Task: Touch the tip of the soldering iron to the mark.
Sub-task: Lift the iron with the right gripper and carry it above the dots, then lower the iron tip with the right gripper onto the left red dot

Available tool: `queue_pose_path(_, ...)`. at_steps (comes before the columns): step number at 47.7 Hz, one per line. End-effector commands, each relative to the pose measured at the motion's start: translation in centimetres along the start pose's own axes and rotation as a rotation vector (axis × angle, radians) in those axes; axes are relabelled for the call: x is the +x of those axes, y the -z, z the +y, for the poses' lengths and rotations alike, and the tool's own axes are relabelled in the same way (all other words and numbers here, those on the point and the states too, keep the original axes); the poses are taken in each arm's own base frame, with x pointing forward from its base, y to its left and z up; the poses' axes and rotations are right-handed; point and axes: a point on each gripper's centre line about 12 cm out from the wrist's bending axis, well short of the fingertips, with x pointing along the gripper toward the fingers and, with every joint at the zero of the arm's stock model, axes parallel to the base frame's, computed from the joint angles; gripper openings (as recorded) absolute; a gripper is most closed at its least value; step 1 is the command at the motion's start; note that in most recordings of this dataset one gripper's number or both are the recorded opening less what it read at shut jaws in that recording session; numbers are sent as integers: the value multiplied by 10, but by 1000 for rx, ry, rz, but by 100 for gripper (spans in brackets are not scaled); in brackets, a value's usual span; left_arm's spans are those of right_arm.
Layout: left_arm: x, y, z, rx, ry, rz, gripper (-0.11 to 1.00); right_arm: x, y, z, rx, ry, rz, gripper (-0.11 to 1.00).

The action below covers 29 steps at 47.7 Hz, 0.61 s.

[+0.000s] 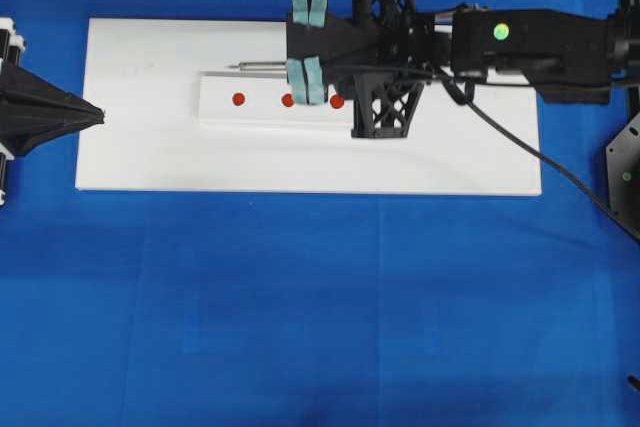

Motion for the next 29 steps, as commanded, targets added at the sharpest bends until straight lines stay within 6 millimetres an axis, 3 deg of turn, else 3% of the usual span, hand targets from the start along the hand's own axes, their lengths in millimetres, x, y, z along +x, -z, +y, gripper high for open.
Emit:
queue_pose_path(1,1,-4,0,1,1,-12,0,-21,-16,-8,11,11,-77,6)
queue_pose_path(19,1,-4,0,3,1,-12,0,-21,-14,-8,16,7,-68,6)
queue_pose_path(29,2,-4,0,3,1,-11,0,-20,-2,-8,27,6,39,6)
